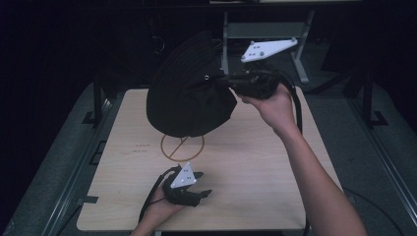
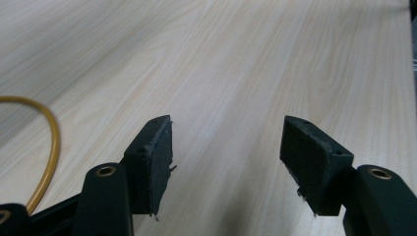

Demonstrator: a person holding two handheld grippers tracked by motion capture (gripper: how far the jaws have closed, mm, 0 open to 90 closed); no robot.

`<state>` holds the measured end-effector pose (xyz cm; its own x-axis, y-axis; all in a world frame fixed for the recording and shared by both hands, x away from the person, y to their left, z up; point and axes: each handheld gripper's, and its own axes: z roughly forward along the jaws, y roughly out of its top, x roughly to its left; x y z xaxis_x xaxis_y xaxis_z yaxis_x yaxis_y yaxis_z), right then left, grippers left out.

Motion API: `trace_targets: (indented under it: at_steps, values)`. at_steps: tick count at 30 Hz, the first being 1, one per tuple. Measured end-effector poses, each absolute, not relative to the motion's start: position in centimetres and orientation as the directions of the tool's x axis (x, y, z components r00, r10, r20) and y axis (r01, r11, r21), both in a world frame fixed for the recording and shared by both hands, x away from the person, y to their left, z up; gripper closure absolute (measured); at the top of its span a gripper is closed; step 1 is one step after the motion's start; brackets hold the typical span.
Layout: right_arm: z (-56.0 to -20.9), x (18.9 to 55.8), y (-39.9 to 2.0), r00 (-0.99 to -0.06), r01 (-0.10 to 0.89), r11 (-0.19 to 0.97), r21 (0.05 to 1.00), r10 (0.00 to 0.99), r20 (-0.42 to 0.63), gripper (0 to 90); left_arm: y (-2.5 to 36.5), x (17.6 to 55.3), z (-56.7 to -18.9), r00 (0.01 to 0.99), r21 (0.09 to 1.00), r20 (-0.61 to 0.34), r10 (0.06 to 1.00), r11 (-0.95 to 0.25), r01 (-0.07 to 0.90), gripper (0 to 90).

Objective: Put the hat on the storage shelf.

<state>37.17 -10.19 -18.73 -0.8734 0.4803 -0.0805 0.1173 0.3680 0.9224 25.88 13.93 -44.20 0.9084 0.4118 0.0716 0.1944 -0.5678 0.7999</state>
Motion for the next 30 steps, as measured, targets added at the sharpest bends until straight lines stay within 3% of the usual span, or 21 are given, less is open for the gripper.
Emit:
trace_targets:
  at_steps: [14,30]
  values:
    - [-17.5,41.1,-5.8,-0.884,0.175,0.385,0.906,0.467,-0.027,88.0,13.4,25.9,-44.3,0.920,0.800,0.056,0.388,-0.569,0.191,35.5]
    - [-18.8,46.3,-0.2,-0.879,0.247,0.367,0.897,0.475,0.048,87.9,12.8,25.6,-44.3,0.932,0.792,0.067,0.355,-0.587,0.167,35.1]
